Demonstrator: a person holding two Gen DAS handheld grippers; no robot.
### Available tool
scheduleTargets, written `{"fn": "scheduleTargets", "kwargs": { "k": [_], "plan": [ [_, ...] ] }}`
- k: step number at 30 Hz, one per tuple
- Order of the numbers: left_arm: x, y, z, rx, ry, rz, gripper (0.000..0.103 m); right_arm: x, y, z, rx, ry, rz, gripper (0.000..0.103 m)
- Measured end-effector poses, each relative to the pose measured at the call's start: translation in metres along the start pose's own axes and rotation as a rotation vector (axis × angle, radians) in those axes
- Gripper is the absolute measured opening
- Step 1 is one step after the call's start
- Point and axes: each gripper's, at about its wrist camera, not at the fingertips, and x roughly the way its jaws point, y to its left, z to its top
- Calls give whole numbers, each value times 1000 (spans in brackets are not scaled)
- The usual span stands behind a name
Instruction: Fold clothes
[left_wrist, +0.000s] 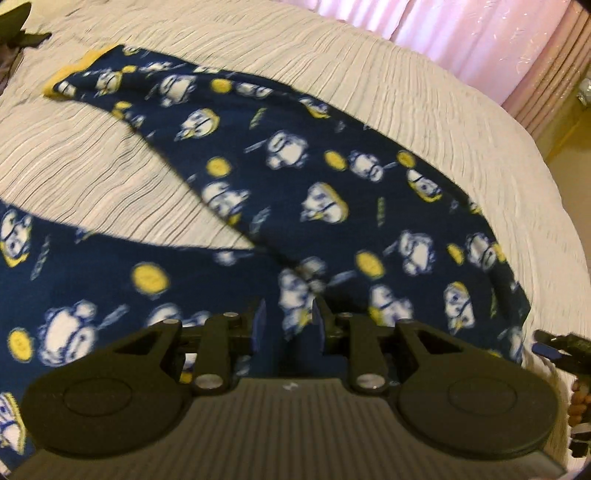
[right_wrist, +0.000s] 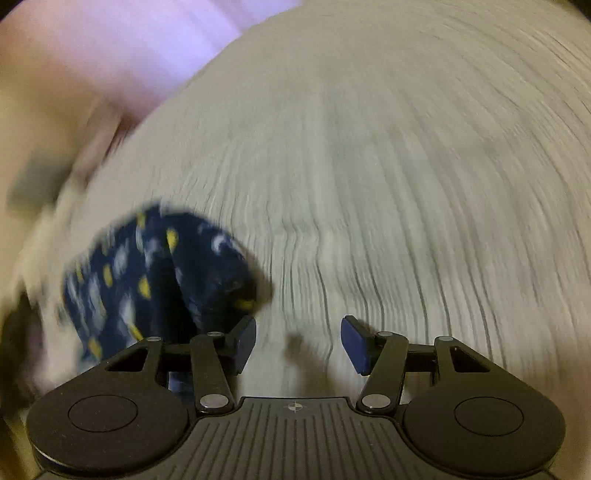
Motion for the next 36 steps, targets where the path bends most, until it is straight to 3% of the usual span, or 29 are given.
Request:
{"fn": "scheduleTargets", "kwargs": {
  "k": [3, 6, 8, 9, 11, 14, 16, 19, 21, 24, 28, 30, 31, 32, 36],
  "plan": [
    [3, -7, 0, -29, 7, 32, 23, 21, 8, 5, -176, -11, 45, 56],
    [6, -10, -3, -59, 26, 54, 23, 33, 7, 11, -192, -53, 139, 56],
    [9, -13, -7, -59, 39, 71, 23, 44, 8, 14, -209, -54, 155, 55],
    [10, -15, -8, -57, 44, 80, 23, 50, 9, 16, -225, -52, 157, 47],
    [14, -17, -11, -57, 54, 96, 23, 58, 13, 19, -257, -41, 194, 21],
    [17, -19, -13, -70, 58, 107, 23, 58, 25, 23, -287, -70, 230, 7],
    [16, -20, -12, -70, 55, 117, 23, 52, 23, 27, -231, -127, 195, 6],
    [14, -20, -12, -62, 42, 127, 23, 28, -15, 30, 17, -231, 108, 5],
    [18, -17, -12, -69, 55, 128, 23, 24, -29, 27, 90, -223, 86, 5],
    [30, -15, -15, -90, 90, 131, 23, 41, -23, 22, 18, -159, 23, 5],
    [36, -19, -18, -73, 100, 114, 23, 50, -26, 31, 78, -102, 30, 9],
    [35, -21, -19, -43, 102, 122, 23, 38, -25, 30, 83, -98, 38, 31],
    [35, -20, -20, -37, 103, 126, 23, 27, -26, 28, 86, -107, 35, 48],
    [34, -19, -20, -40, 103, 126, 23, 15, -28, 23, 105, -110, 30, 55],
    [28, -11, -21, -85, 103, 120, 23, -19, -41, -6, 237, -77, 64, 55]
  ]
}}
